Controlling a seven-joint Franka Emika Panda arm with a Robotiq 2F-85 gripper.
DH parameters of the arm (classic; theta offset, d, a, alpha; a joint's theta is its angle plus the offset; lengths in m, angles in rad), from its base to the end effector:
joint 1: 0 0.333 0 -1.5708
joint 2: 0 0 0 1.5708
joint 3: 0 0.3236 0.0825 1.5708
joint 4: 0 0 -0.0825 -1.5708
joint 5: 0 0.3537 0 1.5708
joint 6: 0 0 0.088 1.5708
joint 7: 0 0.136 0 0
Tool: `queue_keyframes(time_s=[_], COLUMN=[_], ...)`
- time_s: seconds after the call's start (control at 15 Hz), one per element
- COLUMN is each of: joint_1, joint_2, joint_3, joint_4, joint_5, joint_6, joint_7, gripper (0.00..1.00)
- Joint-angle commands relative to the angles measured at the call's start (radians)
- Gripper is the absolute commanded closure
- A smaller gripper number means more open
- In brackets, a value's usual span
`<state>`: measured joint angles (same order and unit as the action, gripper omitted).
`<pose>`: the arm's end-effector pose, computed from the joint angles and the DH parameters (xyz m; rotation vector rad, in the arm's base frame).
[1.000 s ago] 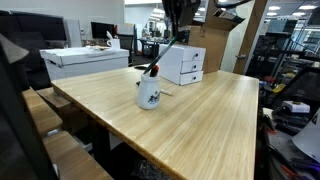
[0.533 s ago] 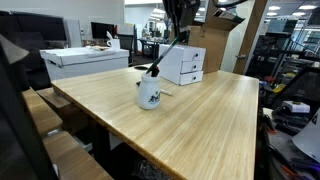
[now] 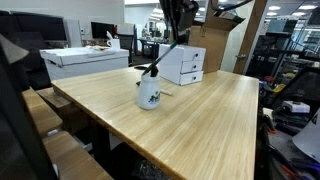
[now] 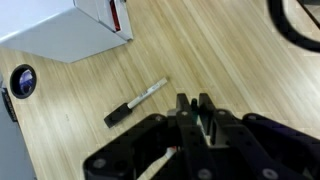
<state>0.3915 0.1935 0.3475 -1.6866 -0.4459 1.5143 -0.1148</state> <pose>0.4488 0.3108 0.4621 2.3862 1.1741 -0.2907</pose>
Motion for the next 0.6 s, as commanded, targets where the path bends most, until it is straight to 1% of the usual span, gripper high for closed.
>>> queue_keyframes(time_s=[0.0, 0.33, 0.53], joint_1=[0.032, 0.08, 0.087], joint_2=[0.05, 0.088, 0.077], joint_3=[0.006, 0.005, -0.002], joint_4=[0.046, 0.096, 0.097], joint_5=[-0.043, -0.109, -0.134], joint_6=[-0.045, -0.076, -0.064], joint_7=[-0.03, -0.014, -0.007], gripper=[0.94, 0.94, 0.94])
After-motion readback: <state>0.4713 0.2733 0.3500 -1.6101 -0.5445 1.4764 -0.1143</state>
